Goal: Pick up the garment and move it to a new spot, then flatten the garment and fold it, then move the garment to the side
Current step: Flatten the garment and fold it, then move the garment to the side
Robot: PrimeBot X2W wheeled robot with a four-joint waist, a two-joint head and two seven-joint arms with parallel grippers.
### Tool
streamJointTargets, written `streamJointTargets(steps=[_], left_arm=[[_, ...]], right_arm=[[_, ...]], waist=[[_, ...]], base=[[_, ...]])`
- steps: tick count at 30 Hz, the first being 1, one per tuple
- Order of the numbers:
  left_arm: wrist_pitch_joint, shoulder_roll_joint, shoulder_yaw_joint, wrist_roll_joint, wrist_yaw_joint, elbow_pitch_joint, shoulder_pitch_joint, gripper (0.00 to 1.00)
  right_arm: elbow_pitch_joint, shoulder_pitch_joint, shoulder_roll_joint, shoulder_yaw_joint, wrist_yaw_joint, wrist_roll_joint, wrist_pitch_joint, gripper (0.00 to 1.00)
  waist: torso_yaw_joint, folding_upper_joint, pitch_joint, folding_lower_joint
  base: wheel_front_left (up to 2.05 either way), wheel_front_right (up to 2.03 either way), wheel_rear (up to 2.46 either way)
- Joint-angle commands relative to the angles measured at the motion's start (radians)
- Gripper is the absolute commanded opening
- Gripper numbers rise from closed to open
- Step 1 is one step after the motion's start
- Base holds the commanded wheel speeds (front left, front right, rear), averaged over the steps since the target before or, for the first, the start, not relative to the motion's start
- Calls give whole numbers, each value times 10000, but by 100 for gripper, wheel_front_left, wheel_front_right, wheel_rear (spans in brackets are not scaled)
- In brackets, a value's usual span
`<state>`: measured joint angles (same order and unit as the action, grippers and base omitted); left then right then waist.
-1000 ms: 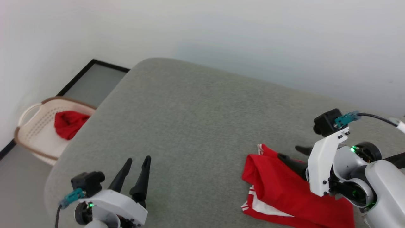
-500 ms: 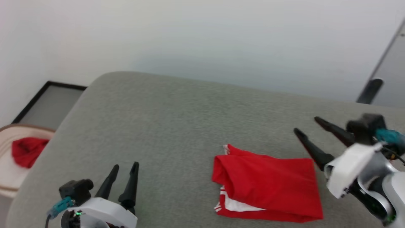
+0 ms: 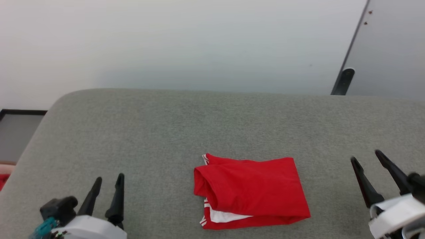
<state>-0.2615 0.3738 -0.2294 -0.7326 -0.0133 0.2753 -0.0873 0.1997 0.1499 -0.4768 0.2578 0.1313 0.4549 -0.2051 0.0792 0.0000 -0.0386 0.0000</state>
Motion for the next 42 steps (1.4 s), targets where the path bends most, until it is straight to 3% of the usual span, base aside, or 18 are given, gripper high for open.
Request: streamJointTargets(steps=[1, 17, 24, 31, 37, 42], left_arm=[[-34, -47, 200, 227, -21, -61, 271, 100], [-36, -512, 1376, 1460, -466, -274, 908, 100], [-37, -699, 1470, 1681, -591, -198, 801, 100], [-37, -805, 1601, 1812, -560, -116, 676, 100], [-37, -828, 1645, 1875, -564, -70, 755, 100], [-14, -831, 1583, 1873, -565, -58, 881, 100]], right_arm=[[56, -298, 110, -270, -11, -118, -160, 100], [-209, -1255, 484, -1522, -11, -578, -531, 100], [-265, -1345, 540, -1506, -11, -637, -479, 100], [-372, -1168, 620, -1062, -11, -595, -230, 100], [-289, -955, 657, -571, -11, -333, 500, 100], [-306, -656, 432, -91, -11, 227, 2211, 100]], waist=[[-178, 0, -32, 0], [-222, 0, -36, 0], [-60, 0, -12, 0], [604, 0, -29, 0], [1133, 0, -117, 0], [1528, 0, -163, 0]], base=[[0, 0, 0], [0, 0, 0], [0, 0, 0], [0, 0, 0], [0, 0, 0], [0, 0, 0]])
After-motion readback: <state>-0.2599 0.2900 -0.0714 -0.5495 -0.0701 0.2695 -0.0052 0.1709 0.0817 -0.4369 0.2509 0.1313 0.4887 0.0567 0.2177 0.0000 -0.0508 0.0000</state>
